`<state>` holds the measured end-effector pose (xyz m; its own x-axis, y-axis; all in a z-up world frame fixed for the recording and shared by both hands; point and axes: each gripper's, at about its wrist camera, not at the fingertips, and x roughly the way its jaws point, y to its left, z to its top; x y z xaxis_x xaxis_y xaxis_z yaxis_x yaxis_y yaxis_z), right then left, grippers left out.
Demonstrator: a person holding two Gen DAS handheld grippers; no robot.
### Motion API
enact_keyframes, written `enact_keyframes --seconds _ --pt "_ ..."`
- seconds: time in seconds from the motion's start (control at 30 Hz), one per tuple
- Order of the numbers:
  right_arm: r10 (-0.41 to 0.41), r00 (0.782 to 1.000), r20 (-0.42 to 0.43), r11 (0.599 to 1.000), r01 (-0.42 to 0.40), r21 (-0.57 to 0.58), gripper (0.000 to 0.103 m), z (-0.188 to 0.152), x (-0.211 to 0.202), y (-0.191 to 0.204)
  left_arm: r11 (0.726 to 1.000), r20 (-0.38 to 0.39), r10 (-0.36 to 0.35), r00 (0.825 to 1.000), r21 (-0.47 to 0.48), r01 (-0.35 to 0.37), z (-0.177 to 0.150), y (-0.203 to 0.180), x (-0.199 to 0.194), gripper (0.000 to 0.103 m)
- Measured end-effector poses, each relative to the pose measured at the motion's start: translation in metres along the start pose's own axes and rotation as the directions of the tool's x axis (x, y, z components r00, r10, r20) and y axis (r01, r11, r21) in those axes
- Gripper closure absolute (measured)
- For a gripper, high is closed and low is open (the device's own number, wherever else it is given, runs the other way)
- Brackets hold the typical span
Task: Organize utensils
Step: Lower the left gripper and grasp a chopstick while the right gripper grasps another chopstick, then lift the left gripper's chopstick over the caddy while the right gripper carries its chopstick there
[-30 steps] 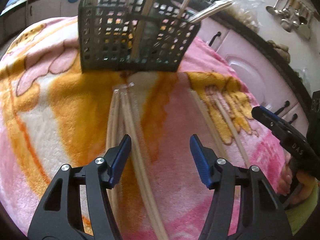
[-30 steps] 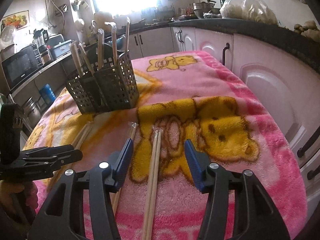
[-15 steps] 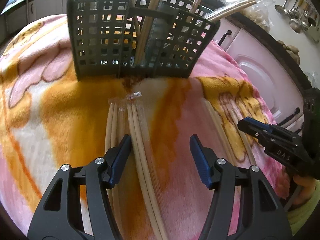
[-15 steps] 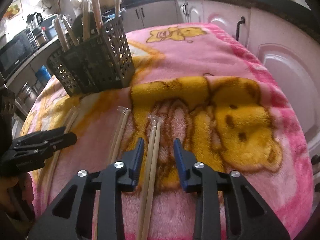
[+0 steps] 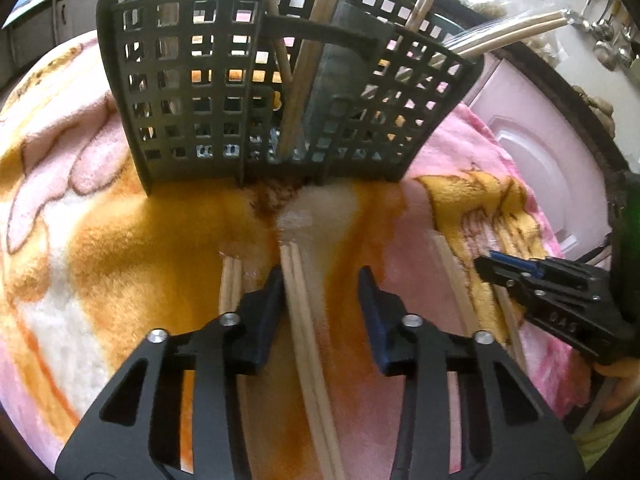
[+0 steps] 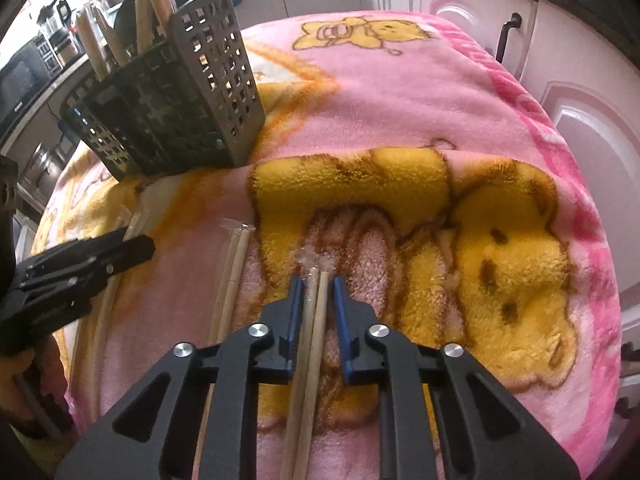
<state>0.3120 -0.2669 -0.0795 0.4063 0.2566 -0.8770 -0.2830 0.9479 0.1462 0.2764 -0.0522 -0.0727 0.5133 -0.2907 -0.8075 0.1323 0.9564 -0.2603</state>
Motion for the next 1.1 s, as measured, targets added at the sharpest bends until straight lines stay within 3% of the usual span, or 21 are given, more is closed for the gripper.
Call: enact_keyframes --seconds 0.1,0.2,0.37,0.53,0.87,0.97,1.1 --pt "0.0 1.0 0.004 1.0 0.0 -0.006 0.092 0.0 -0.001 0.0 1.0 0.002 0.014 1.0 0.01 -0.014 0.002 0.002 0.001 0.092" --pt "0.024 0.999 0.026 1.0 -0.024 -0.002 0.093 -0.002 -0.007 0.001 1.0 0.019 -0.019 1.0 0.013 0.018 0.003 0.007 -0.004 0.1" --pt "0.068 0.99 0.12 0.998 -0.066 -0.026 0.093 -0.006 -0.031 0.012 0.998 0.055 -0.064 0.996 0.03 0.062 0.003 0.009 -0.021 0.1" --pt "0.105 0.97 0.218 0.994 -0.095 -0.053 0.093 -0.011 -0.062 0.027 0.993 0.146 -0.111 0.983 0.058 0.103 0.005 0.004 -0.054 0.101" --pt "0.164 0.909 0.383 0.986 -0.142 -0.086 0.093 0.0 -0.113 0.052 0.99 0.339 -0.119 0.933 0.112 0.086 0.016 -0.005 -0.122 0.102" --pt "0.183 0.886 0.425 0.983 -0.159 -0.093 0.093 0.005 -0.128 0.057 0.991 0.396 -0.112 0.911 0.115 0.072 0.019 -0.004 -0.14 0.102" --pt "0.213 0.839 0.501 0.977 -0.181 -0.112 0.094 0.012 -0.149 0.065 0.993 0.467 -0.097 0.879 0.101 0.056 0.027 0.004 -0.16 0.102"
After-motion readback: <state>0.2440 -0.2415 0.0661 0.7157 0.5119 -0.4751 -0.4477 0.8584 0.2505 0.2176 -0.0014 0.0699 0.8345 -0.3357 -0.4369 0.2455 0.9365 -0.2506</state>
